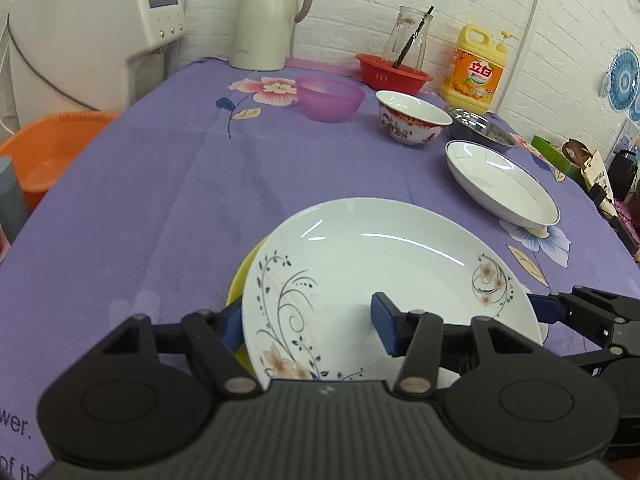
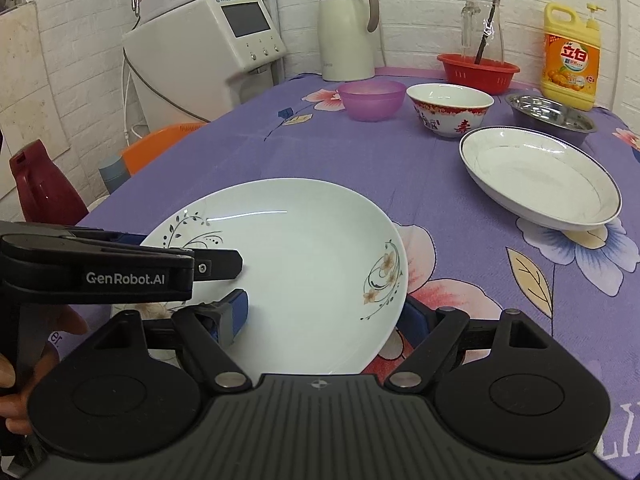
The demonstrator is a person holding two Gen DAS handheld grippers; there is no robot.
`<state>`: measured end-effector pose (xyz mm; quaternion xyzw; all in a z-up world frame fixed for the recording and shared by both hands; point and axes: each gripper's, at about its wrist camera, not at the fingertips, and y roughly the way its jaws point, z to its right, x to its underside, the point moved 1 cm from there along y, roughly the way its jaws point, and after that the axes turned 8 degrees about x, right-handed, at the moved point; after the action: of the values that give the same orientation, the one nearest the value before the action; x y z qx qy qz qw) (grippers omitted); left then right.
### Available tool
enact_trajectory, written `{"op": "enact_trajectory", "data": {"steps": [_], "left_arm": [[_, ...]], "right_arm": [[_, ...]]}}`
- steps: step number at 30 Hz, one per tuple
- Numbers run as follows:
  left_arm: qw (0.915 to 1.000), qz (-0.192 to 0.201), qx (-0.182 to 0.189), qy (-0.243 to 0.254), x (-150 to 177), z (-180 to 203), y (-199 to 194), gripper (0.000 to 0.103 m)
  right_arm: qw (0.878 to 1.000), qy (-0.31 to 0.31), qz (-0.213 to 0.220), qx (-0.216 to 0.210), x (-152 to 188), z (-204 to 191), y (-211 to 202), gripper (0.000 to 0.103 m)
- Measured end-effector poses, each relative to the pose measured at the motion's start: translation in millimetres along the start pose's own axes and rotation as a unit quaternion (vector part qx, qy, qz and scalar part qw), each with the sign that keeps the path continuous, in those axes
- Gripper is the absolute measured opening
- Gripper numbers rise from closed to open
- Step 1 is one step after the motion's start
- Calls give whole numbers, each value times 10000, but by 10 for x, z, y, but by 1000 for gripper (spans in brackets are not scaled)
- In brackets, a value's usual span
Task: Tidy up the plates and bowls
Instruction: 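Lower the floral plate onto the yellow plate and open the left tool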
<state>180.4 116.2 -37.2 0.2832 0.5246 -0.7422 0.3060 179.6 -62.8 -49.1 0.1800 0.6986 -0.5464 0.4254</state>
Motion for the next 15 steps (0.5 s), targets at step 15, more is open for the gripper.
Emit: {"op": "enact_trajectory", "data": {"steps": [15], "left_arm": [[9993, 363, -118, -45, -242, 114, -84, 73]], "right_arm": [[9944, 893, 440, 355, -16, 444, -247, 103]]}}
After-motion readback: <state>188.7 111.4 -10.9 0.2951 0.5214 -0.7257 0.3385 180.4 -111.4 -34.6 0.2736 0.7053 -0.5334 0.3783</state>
